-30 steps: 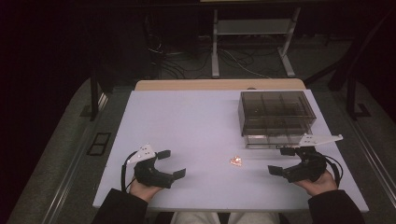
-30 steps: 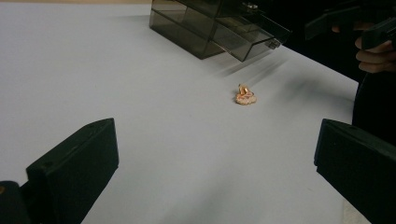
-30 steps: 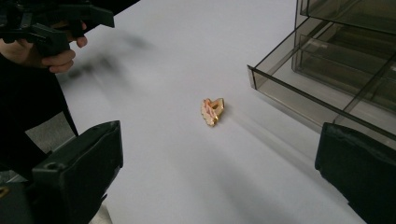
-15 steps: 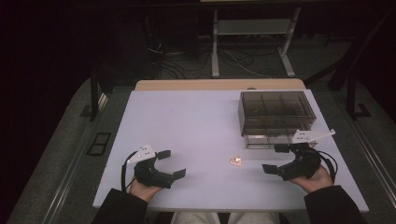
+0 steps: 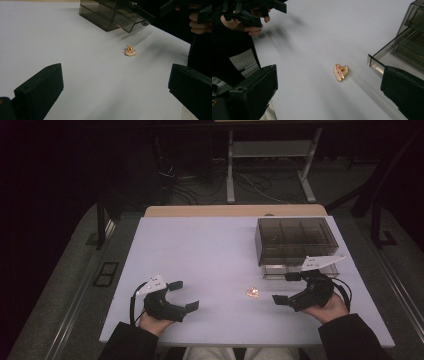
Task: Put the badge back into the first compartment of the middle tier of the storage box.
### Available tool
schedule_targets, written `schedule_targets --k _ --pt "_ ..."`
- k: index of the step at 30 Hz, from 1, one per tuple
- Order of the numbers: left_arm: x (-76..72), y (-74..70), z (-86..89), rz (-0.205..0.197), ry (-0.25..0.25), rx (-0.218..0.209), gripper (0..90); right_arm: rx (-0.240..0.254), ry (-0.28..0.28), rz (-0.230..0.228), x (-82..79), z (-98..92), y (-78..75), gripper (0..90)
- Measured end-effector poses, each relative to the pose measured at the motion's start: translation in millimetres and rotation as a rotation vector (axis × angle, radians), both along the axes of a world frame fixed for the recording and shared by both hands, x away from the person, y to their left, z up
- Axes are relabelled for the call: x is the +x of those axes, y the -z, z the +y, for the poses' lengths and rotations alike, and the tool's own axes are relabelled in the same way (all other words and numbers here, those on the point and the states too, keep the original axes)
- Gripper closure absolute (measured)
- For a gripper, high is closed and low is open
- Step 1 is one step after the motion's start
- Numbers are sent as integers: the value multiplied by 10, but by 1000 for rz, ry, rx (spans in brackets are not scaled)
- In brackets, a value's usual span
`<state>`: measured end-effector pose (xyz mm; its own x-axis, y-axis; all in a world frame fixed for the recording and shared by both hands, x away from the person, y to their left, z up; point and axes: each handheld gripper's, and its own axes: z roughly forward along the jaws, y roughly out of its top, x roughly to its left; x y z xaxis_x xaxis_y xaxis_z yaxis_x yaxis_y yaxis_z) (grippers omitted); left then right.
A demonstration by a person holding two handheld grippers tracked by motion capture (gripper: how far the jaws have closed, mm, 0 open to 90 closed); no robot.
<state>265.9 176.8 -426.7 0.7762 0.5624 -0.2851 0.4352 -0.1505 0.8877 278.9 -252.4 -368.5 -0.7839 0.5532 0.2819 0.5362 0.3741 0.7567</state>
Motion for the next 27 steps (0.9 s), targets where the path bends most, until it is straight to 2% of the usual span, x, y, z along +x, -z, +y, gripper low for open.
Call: schedule_targets --k 15,27 --pt "-2 -3 0 -3 3 2 0 -28 -48 12 72 242 61 5" --pt "-5 -4 -7 -3 5 4 0 -41 -76 33 120 353 162 5"
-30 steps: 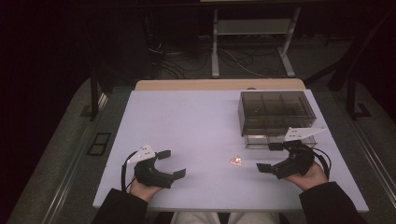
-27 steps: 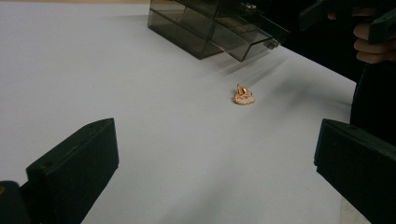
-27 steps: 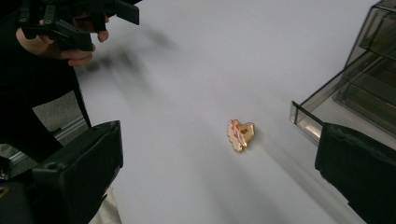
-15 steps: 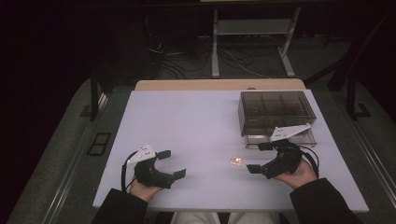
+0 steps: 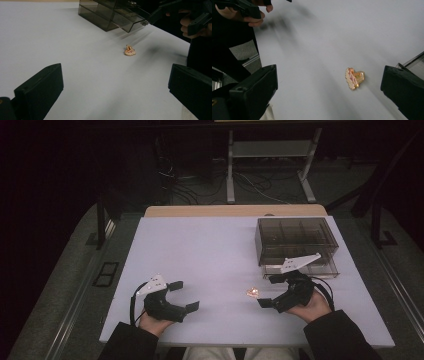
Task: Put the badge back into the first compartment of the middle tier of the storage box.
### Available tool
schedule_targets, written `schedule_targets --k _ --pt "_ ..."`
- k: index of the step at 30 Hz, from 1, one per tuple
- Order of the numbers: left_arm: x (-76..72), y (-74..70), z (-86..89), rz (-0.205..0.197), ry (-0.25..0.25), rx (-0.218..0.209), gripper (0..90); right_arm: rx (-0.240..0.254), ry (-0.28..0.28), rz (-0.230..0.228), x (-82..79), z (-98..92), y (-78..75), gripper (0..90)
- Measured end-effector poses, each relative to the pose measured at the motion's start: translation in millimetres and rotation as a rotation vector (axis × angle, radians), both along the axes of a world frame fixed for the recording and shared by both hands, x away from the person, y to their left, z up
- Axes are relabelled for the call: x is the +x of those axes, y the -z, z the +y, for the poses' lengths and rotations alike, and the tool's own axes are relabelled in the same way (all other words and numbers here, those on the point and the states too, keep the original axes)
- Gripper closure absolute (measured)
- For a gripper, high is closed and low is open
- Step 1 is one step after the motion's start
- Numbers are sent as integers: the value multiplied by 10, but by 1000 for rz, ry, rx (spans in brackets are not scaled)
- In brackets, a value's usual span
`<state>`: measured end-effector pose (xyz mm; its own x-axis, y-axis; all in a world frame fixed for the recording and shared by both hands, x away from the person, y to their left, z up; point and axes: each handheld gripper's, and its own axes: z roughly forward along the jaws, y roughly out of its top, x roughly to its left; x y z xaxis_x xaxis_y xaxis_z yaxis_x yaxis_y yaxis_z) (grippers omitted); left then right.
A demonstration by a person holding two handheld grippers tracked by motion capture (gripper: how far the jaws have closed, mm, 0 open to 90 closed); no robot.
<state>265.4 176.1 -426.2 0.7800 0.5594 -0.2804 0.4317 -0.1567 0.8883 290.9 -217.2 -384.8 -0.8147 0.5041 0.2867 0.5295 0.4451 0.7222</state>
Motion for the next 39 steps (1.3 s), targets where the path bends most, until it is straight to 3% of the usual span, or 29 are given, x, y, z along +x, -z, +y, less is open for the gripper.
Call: schedule_targets --k 20,39 --pt "-2 -2 -6 -2 8 -3 0 -34 -36 55 142 195 252 5" --pt "-3 -5 -6 -8 10 -5 0 -113 1 107 180 277 449 6"
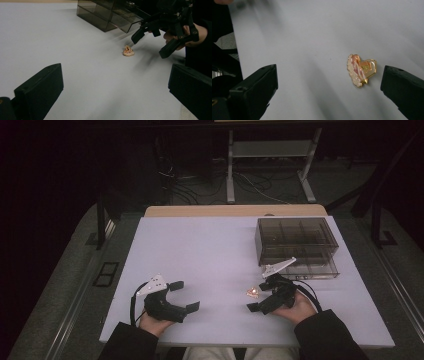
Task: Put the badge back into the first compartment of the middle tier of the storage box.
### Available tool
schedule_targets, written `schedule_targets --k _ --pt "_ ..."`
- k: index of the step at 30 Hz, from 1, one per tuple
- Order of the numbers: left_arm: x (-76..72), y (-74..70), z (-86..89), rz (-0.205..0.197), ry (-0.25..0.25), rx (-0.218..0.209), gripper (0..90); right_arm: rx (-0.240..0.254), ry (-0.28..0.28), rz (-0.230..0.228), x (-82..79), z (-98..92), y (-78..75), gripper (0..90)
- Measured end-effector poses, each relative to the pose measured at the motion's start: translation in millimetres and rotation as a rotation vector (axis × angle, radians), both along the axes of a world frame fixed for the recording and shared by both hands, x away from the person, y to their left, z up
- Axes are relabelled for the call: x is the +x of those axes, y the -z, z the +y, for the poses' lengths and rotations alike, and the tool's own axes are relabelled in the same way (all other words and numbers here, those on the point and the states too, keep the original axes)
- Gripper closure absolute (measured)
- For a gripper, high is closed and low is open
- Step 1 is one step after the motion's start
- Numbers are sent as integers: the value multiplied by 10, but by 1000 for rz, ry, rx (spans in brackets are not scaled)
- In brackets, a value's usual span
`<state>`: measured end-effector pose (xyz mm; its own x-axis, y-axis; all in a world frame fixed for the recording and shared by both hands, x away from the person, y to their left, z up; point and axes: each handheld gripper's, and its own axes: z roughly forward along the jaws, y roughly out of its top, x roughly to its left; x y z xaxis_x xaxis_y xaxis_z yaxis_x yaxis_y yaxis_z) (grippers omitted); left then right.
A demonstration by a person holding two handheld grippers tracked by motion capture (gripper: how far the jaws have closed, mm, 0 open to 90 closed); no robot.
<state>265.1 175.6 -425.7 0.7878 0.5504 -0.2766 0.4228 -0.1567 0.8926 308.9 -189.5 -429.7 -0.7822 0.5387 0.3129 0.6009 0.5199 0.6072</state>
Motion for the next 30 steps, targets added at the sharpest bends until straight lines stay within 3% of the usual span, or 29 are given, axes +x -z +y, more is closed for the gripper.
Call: schedule_targets --k 2,4,6,13,15,20,26,30 --pt "0 1 -1 1 1 -1 0 -19 9 -4 7 1 17 6" --pt "0 3 -3 3 1 -3 0 -24 20 -6 13 8 28 128" --pt "-2 3 -4 5 1 -3 0 -17 28 1 17 15 31 138" --pt "1 8 -11 8 3 -2 0 -60 48 -14 35 55 77 147" --pt "2 6 -13 7 6 -3 0 -60 50 -15 44 64 86 208" --pt "3 7 -13 6 10 -3 0 -73 68 -25 71 92 111 247" --pt "3 9 -17 10 14 -3 0 -99 107 -53 73 119 96 389" --pt "2 9 -19 9 15 -4 0 -145 132 -89 58 163 90 482"
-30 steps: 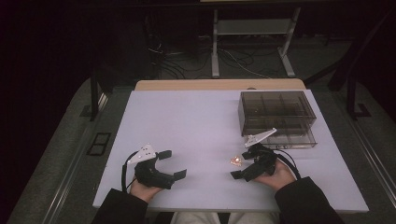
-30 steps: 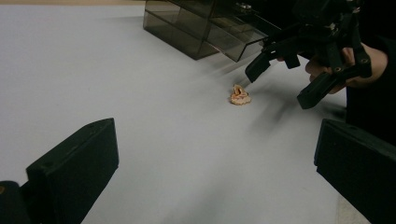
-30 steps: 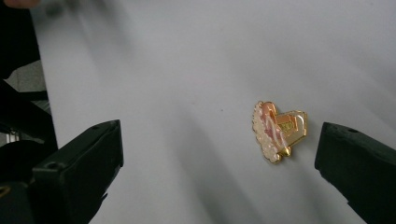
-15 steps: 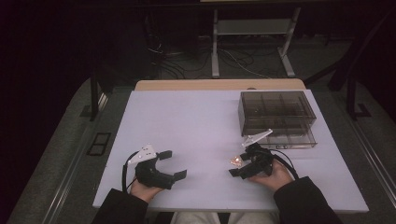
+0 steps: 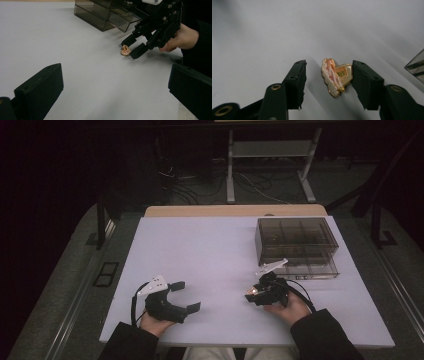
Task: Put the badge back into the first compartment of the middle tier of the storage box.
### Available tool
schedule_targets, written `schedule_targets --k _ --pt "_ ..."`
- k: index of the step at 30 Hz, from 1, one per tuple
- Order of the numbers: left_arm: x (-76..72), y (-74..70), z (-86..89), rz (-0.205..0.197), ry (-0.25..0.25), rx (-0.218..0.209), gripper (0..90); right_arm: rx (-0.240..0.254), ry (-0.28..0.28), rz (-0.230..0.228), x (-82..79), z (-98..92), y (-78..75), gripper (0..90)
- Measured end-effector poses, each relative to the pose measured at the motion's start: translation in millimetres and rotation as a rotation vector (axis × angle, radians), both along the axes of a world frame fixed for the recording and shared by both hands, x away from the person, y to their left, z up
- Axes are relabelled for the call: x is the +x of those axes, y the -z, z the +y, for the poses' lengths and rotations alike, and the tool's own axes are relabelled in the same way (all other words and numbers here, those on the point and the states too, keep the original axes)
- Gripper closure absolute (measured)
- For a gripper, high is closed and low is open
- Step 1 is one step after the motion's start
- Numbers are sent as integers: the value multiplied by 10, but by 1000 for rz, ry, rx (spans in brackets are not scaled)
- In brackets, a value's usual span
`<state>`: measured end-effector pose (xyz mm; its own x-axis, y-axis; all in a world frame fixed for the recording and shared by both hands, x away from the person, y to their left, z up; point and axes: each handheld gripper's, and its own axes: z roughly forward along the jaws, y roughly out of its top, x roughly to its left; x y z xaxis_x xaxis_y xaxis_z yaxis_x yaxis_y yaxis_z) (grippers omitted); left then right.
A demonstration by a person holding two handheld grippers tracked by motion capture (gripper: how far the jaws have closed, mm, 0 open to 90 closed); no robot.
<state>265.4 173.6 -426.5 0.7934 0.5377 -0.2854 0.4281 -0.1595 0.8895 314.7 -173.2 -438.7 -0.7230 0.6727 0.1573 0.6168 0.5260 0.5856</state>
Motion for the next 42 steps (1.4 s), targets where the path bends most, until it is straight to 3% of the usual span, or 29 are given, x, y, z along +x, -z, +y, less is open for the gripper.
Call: schedule_targets --k 5,8,9,12,17,20,22,28,42 --pt "1 0 1 0 0 -2 0 -39 29 -33 4 4 -4 642" --pt "1 0 1 0 1 -2 0 -31 31 -20 11 -8 -11 671" --pt "2 0 1 0 1 -2 0 -13 31 -30 4 -27 -42 764" --pt "4 2 0 1 1 -3 0 27 27 -10 4 -62 -82 813" --pt "3 0 -4 -2 5 0 0 29 11 -11 -15 -73 -100 844" --pt "5 1 -3 1 2 -1 0 93 -17 37 -10 -95 -122 875" --pt "5 1 -4 2 2 -2 0 75 -26 18 -31 -77 -125 875" --pt "6 0 -5 0 5 0 0 74 -30 19 -29 -76 -128 876" --pt "10 5 -3 3 5 -1 0 133 -67 76 -10 -76 -163 876"
